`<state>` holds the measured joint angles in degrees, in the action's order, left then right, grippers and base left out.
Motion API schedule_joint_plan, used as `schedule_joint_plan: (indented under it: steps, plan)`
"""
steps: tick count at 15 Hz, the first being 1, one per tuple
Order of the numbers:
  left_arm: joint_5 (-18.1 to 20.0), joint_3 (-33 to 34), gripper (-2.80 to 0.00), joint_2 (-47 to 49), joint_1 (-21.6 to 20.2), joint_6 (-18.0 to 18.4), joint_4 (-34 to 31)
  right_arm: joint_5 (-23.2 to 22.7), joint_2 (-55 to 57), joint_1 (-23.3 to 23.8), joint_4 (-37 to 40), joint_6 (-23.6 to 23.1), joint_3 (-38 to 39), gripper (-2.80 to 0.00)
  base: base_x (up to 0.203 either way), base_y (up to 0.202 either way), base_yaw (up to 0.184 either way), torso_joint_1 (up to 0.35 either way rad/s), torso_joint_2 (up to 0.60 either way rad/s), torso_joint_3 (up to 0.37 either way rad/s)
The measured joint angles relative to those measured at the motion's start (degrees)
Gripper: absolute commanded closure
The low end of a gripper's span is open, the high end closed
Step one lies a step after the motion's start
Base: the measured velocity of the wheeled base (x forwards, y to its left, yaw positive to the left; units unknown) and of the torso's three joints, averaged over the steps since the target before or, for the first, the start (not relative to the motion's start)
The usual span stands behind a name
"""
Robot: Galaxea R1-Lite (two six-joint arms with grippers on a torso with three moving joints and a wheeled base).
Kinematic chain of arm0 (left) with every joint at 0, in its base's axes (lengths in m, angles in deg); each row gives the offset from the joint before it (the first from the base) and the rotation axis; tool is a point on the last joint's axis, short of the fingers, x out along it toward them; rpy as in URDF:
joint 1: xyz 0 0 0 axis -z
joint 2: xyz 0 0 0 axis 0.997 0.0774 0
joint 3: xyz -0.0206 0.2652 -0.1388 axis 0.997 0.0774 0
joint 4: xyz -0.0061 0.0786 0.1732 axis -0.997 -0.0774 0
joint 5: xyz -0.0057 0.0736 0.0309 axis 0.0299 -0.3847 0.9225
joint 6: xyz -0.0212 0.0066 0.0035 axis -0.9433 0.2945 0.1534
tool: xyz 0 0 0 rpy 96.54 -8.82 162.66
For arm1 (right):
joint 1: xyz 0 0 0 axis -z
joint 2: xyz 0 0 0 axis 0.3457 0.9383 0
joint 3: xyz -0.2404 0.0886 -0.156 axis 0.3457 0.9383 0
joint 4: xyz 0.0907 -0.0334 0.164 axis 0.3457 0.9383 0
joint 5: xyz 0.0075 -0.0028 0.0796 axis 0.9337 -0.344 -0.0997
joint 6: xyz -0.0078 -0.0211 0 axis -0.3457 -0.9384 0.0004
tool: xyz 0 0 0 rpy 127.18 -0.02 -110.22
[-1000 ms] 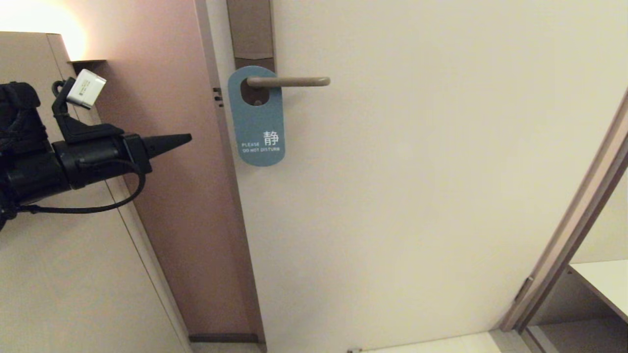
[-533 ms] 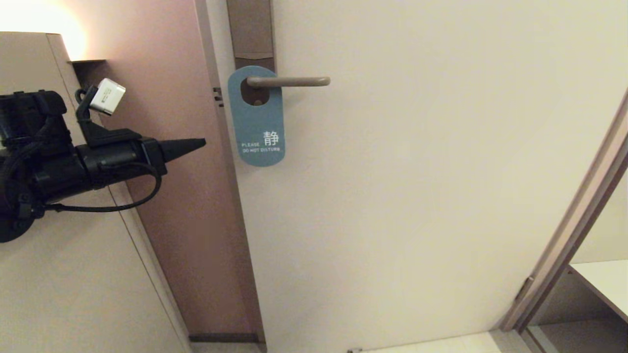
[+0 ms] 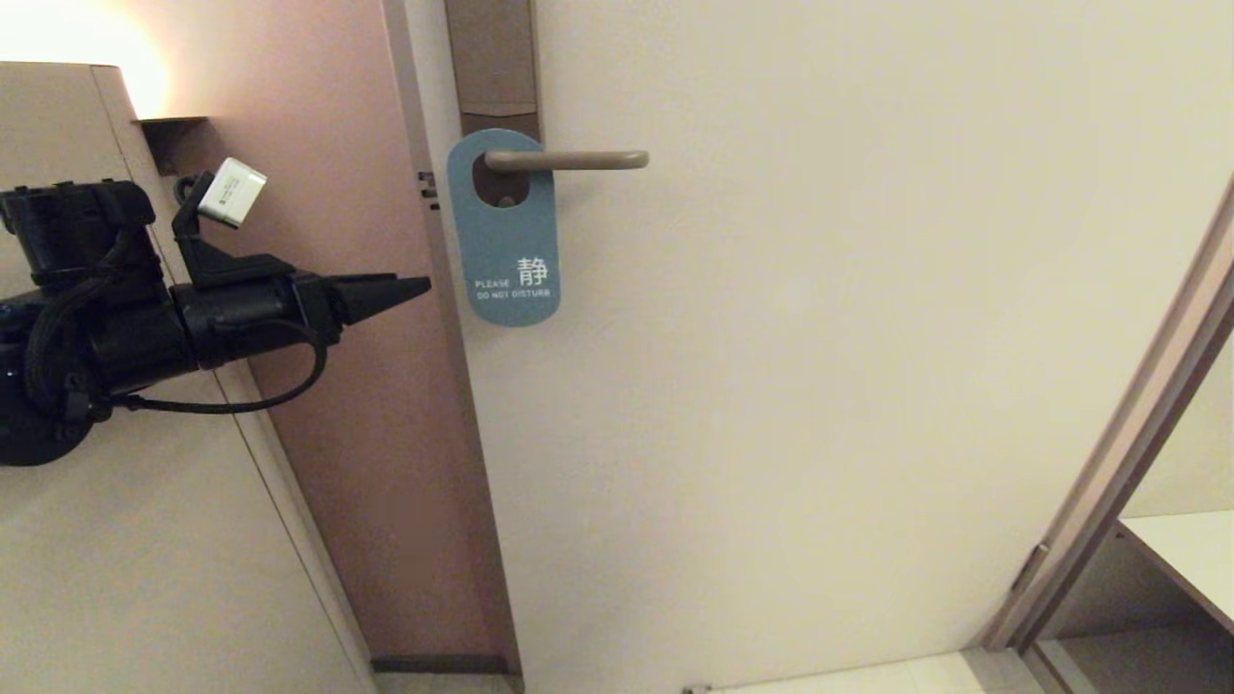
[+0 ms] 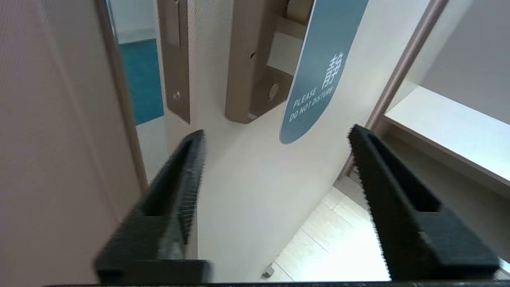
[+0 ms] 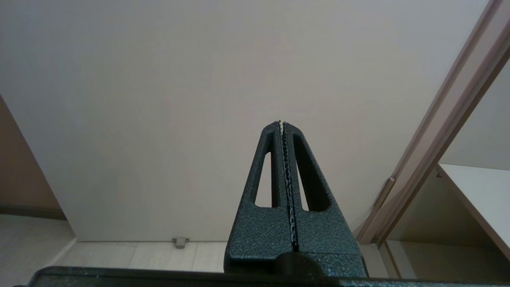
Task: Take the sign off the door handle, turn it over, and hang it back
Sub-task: Take down the sign
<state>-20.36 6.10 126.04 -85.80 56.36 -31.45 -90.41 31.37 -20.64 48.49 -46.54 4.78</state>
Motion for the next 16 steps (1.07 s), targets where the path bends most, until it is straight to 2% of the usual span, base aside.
schedule_joint_plan:
  steps: [5, 11, 16]
  plan:
    - [5.6, -1.4, -2.8, 1.7, 0.1, -0.1, -0.1, 0.0, 0.0, 0.0, 0.0, 0.0, 0.0, 0.0, 0.0, 0.0, 0.0, 0.0, 0.0, 0.0]
    - [7.3, -6.8, -2.8, 5.2, 1.6, -0.2, 0.0, 0.0, 0.0, 0.0, 0.0, 0.0, 0.0, 0.0, 0.0, 0.0, 0.0, 0.0, 0.0, 0.0]
    - [7.6, -10.0, -2.8, 7.4, 4.6, -0.3, -0.1, 0.0, 0.0, 0.0, 0.0, 0.0, 0.0, 0.0, 0.0, 0.0, 0.0, 0.0, 0.0, 0.0]
